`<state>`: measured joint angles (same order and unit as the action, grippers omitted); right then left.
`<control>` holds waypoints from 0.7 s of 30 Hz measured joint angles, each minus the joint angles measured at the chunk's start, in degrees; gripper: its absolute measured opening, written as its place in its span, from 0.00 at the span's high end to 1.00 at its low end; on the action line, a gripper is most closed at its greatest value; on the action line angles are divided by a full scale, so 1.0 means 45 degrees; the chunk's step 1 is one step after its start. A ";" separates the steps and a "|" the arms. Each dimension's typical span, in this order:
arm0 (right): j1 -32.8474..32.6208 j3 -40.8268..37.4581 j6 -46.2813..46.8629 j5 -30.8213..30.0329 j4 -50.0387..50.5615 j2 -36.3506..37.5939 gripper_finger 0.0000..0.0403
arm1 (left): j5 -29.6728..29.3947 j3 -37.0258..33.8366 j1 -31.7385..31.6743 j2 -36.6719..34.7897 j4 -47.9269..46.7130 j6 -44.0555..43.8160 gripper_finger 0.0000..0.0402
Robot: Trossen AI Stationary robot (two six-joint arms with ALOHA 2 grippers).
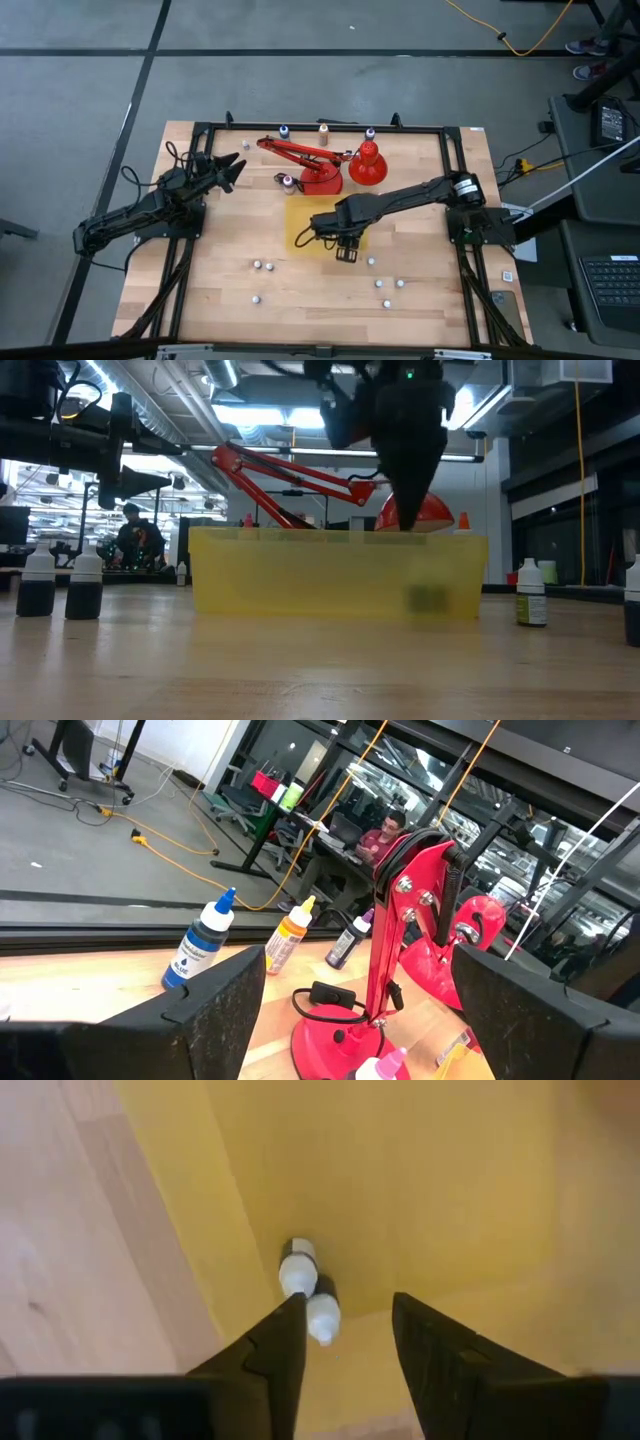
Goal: Pick & Place food coloring
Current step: Put the small blue food bottle into the yellow bin
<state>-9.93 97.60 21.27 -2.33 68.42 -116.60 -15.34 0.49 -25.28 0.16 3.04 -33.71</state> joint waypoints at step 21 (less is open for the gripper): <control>-0.1859 -0.2064 1.1470 0.0374 0.0557 0.3305 0.43 | -0.0002 0.0000 0.0000 0.0001 0.0002 0.0000 0.22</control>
<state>-18.30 88.31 72.89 -0.64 70.93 -101.73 -15.35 0.49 -25.28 0.16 3.05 -33.71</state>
